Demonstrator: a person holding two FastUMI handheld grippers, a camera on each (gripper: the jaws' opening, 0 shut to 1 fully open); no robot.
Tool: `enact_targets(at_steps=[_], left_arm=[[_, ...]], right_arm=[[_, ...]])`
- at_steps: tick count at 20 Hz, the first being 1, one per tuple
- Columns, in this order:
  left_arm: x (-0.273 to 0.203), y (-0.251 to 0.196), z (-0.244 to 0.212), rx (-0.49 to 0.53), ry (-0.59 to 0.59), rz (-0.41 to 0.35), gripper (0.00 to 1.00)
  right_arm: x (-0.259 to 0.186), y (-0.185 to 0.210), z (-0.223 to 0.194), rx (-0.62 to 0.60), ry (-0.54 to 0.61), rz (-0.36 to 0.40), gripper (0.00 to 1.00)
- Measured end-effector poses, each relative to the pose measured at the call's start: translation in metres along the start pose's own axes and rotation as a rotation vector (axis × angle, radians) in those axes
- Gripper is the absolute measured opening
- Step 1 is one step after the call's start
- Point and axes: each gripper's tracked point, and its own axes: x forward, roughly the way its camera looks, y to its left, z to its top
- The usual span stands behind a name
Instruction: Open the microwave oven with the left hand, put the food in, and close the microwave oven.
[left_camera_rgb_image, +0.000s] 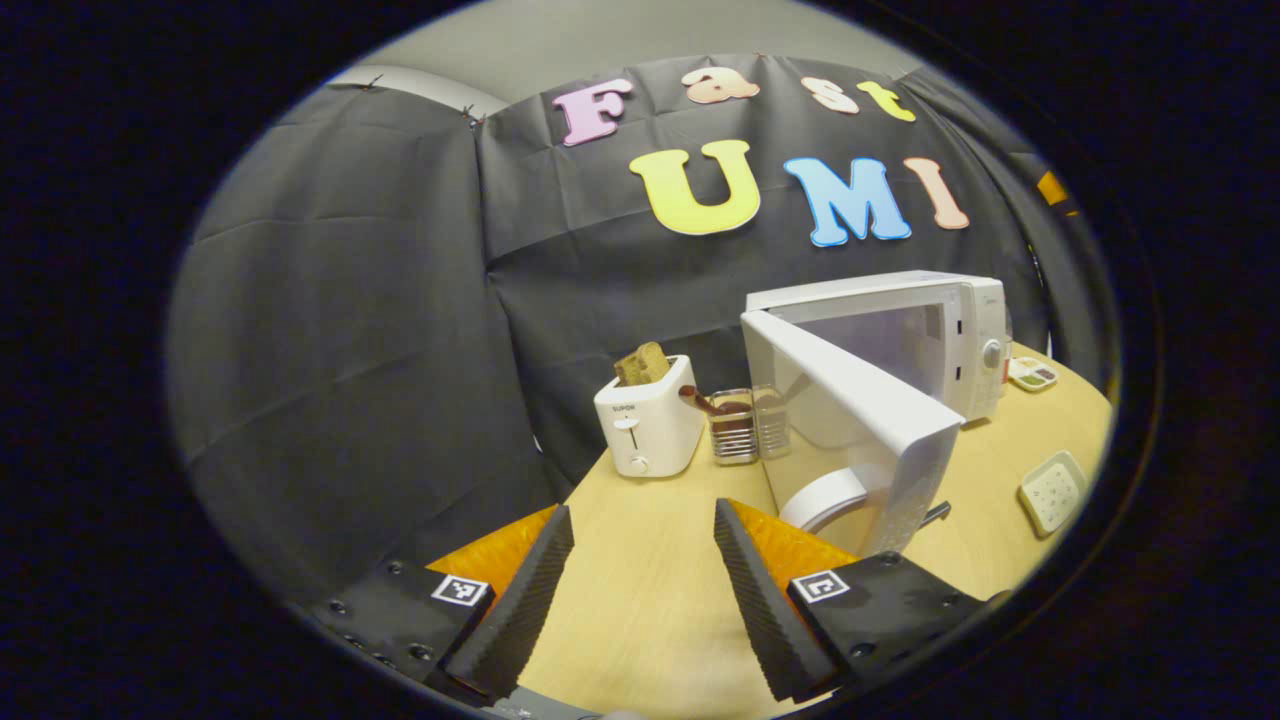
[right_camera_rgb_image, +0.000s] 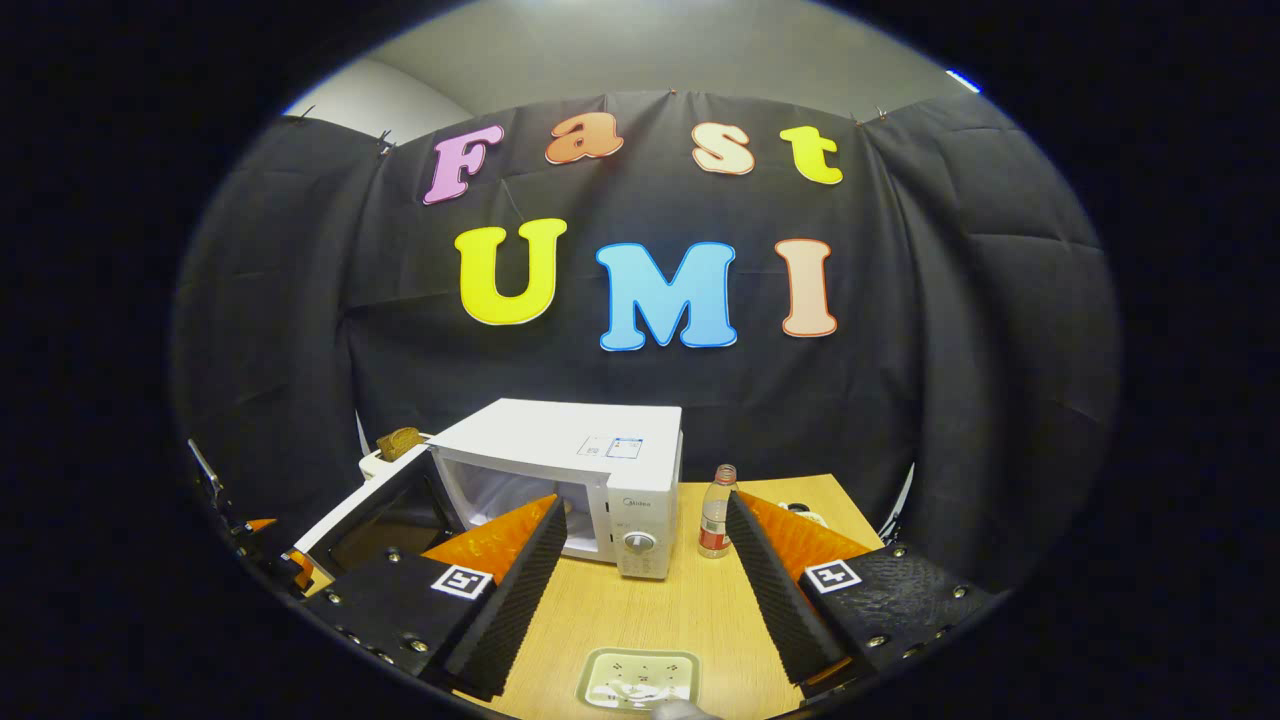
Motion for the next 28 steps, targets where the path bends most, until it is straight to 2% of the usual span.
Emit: enact_targets(at_steps=[4, 8, 15, 18, 20, 22, 23, 24, 27, 28], left_arm=[[-0.008, -0.045, 0.01, -0.027, -0.019, -0.089, 0.94], [-0.011, -0.116, 0.021, 0.005, -0.019, -0.222, 0.94], [-0.016, -0.236, 0.047, -0.004, -0.067, -0.407, 0.95], [-0.012, -0.272, 0.053, 0.008, -0.093, -0.452, 0.94], [-0.002, -0.289, 0.051, 0.016, -0.077, -0.461, 1.0], [0.004, -0.303, 0.06, 0.011, -0.093, -0.47, 1.0], [0.007, -0.311, 0.062, 0.011, -0.098, -0.476, 0.94], [0.009, -0.318, 0.065, 0.014, -0.098, -0.483, 0.94], [0.022, -0.328, 0.064, 0.022, -0.1, -0.482, 0.95], [0.024, -0.328, 0.064, 0.021, -0.094, -0.477, 0.98]], right_arm=[[-0.007, -0.016, 0.004, -0.026, 0.005, -0.021, 0.98], [-0.021, -0.05, 0.024, -0.018, -0.032, -0.08, 0.98], [-0.044, -0.108, 0.019, 0.027, -0.014, -0.184, 0.98], [-0.052, -0.127, 0.01, 0.032, 0.006, -0.216, 0.97], [-0.056, -0.137, 0.006, 0.043, 0.013, -0.232, 0.98], [-0.06, -0.147, 0.001, 0.046, 0.025, -0.246, 0.98], [-0.06, -0.152, -0.001, 0.045, 0.033, -0.254, 0.97], [-0.062, -0.157, -0.003, 0.048, 0.041, -0.261, 0.93], [-0.062, -0.166, -0.006, 0.059, 0.054, -0.275, 0.93], [-0.061, -0.165, -0.009, 0.06, 0.062, -0.274, 0.98]])
